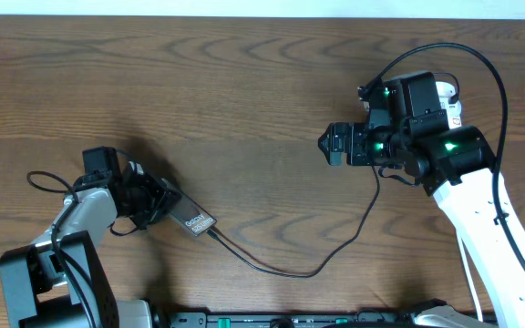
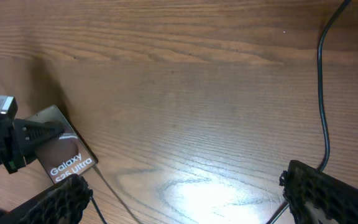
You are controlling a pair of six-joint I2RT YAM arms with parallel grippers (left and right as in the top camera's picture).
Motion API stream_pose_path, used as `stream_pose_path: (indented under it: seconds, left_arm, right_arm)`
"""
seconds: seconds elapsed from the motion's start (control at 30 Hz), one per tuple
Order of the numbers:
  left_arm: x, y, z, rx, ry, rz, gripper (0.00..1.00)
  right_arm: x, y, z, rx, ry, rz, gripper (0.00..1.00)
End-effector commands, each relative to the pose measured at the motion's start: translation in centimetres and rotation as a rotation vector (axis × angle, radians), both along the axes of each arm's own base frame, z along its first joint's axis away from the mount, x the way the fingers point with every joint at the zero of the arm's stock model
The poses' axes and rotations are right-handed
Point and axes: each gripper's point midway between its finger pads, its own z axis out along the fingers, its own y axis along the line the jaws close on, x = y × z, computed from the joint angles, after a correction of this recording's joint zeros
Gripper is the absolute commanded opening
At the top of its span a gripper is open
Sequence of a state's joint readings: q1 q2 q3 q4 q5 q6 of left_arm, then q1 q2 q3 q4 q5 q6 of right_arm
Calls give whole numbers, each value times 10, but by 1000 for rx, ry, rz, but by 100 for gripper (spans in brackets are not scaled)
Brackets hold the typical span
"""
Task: Plug charger to phone and switch on socket
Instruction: 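Lower the phone flat onto the table with the left gripper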
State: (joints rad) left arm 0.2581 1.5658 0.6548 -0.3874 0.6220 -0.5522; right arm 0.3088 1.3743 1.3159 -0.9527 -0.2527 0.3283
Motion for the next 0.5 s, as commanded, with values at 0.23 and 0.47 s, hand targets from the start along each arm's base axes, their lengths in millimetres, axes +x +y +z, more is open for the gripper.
stream_pose_path:
  seconds: [0.23, 0.47]
  left_arm:
    - [-4, -1, 0, 1, 23, -3, 32]
    - [-9, -2, -1, -5, 48, -3, 32]
  right_arm:
    - [3, -3, 3, -13, -14, -3, 99]
    - [3, -3, 3, -12, -13, -3, 99]
